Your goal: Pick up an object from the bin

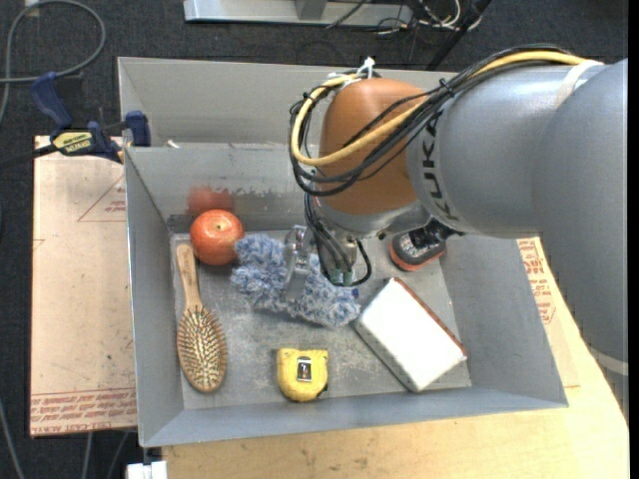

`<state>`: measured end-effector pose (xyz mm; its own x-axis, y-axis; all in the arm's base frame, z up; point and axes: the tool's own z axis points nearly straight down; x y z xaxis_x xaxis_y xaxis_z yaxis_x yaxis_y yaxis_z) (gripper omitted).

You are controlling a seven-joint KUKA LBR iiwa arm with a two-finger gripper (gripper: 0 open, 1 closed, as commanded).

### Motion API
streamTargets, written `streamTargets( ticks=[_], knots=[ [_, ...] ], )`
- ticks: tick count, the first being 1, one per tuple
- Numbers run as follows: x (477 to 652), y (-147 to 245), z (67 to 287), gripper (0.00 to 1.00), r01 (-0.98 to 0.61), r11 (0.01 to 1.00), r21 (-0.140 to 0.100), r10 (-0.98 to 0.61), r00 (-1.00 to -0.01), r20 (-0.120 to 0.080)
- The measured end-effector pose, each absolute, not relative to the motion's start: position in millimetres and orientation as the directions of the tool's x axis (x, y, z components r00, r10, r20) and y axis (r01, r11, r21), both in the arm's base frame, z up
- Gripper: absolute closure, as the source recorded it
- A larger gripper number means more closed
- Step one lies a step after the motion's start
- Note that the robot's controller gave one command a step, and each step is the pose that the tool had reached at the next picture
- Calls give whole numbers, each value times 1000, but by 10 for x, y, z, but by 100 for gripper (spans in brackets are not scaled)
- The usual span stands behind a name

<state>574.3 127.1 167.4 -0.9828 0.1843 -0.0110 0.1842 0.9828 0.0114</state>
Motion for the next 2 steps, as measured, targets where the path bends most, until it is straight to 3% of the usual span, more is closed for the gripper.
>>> streamTargets(
  ticks=[1,2],
  knots=[
    [5743,1270,1674,100,185,983,11,185,-983,-11],
    [5836,1202,2557,100,227,974,13,227,-974,-13]
  ],
)
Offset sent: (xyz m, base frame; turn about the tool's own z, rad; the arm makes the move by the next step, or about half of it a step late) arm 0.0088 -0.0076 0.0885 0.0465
